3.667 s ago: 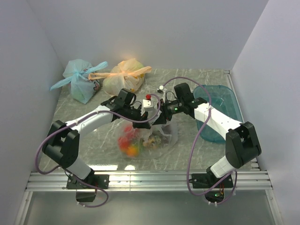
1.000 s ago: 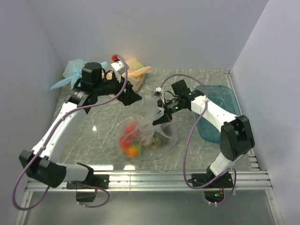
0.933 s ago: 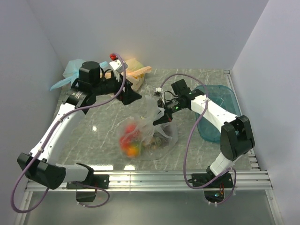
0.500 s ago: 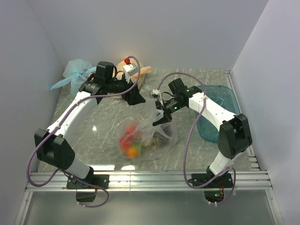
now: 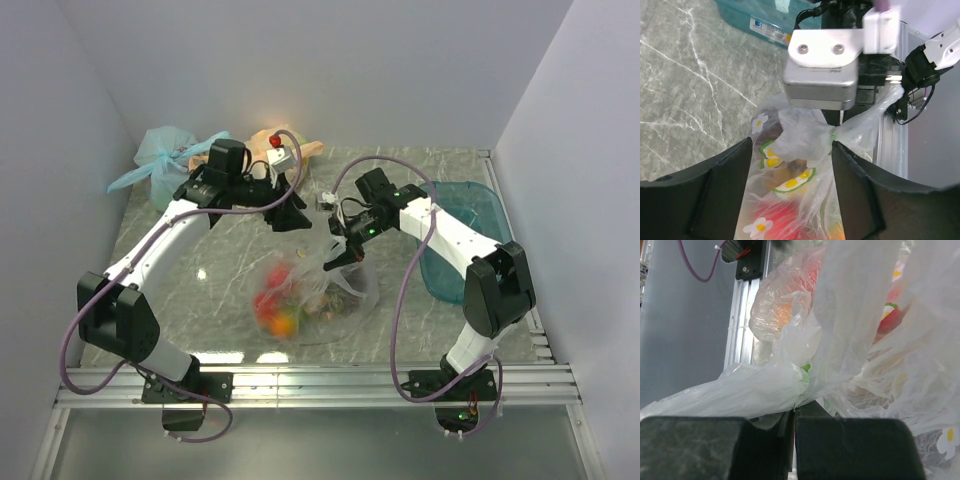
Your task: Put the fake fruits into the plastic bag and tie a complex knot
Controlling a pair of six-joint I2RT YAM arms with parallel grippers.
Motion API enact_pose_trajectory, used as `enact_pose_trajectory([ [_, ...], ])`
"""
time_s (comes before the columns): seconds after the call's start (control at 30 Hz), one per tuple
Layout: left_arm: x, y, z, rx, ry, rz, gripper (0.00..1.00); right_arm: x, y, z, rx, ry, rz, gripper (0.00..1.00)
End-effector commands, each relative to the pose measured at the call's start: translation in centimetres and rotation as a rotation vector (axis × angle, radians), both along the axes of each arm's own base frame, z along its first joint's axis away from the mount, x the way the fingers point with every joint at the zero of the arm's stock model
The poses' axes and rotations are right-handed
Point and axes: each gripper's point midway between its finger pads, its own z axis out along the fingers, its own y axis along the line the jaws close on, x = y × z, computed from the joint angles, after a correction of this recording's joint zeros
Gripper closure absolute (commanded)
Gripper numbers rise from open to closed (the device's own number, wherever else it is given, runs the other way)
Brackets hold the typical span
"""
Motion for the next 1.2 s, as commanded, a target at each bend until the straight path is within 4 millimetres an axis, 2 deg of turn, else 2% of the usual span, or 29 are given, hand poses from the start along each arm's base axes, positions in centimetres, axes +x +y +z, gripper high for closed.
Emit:
enact_pose_trajectory([
  [0.0,0.1,-0.5,0.6,-0.044,-0.055,-0.027,0.31,0.4,0.9,1.3,0.033,-0.045,0.021,1.00],
  [0.3,0.0,-1.1,0.9,-0.089,-0.073,-0.068,0.39,0.2,1.1,0.8,0.025,-0.023,0.022,1.00],
  [0.33,-0.2,-1.1,0.8,-0.091,-0.075,-0.081,0.49,0.4,1.2,0.7,0.022,-0.015,0.016,1.00],
  [0.4,-0.4,-1.0,0.5,-0.084,-0.066,-0.095,0.60,0.6,1.3,0.7,0.021,-0.006,0.006,1.00],
  [0.43,-1.1,-0.8,-0.3,-0.062,-0.016,-0.107,0.71,0.8,1.4,0.5,0.018,0.003,-0.004,1.00],
  [0.5,-1.5,-0.5,-0.8,-0.034,-0.027,-0.126,0.80,1.5,1.5,0.2,0.017,0.018,-0.039,1.00],
  [0.53,-1.9,-0.2,-1.2,-0.015,-0.009,-0.122,0.88,1.8,1.5,0.0,0.011,0.019,-0.059,1.00],
  [0.57,-2.0,0.2,-0.7,-0.002,-0.045,-0.102,0.96,2.5,1.5,0.0,0.015,0.028,-0.094,1.00],
  [0.6,-2.4,0.5,-1.0,0.003,-0.043,-0.091,0.99,2.8,1.4,-0.3,0.008,0.040,-0.113,1.00],
  [0.63,-2.7,0.7,-0.7,0.003,-0.054,-0.075,0.99,3.1,1.3,-0.3,0.005,0.052,-0.134,1.00],
  [0.67,-3.3,1.1,0.8,-0.013,-0.092,-0.051,1.00,3.6,1.4,-0.2,0.002,0.075,-0.166,1.00],
  [0.73,-4.4,1.6,0.9,-0.011,-0.089,-0.034,0.99,4.2,1.2,-0.1,0.002,0.102,-0.213,1.00],
  [0.77,-5.7,1.9,1.2,-0.004,-0.079,-0.042,0.99,4.6,1.3,-0.2,0.002,0.136,-0.252,1.00],
  [0.87,-7.9,2.4,0.8,0.026,-0.074,-0.066,0.99,5.6,1.5,0.3,0.017,0.185,-0.343,1.00],
  [0.93,-9.4,2.7,-0.5,0.063,-0.025,-0.086,1.00,6.1,1.4,-0.3,-0.014,0.240,-0.436,1.00],
  [0.97,-10.6,2.2,-1.4,0.080,-0.011,-0.117,0.99,6.5,1.4,-0.4,-0.008,0.239,-0.464,1.00],
  [1.03,-11.2,1.4,-2.6,0.122,0.005,-0.115,0.99,7.6,1.1,-0.1,-0.008,0.249,-0.541,1.00],
  [1.07,-12.3,0.5,-3.8,0.138,0.049,-0.138,0.99,7.9,1.3,0.4,0.014,0.291,-0.572,1.00],
  [1.1,-12.3,0.1,-4.4,0.149,0.065,-0.124,0.99,8.1,1.4,1.0,0.032,0.304,-0.586,1.00],
  [1.13,-11.3,-0.5,-4.9,0.159,0.048,-0.084,0.99,8.3,1.4,1.4,0.042,0.347,-0.618,1.00],
  [1.17,-11.8,-1.0,-6.2,0.179,0.097,-0.088,0.99,8.7,1.5,1.8,0.060,0.345,-0.631,1.00],
])
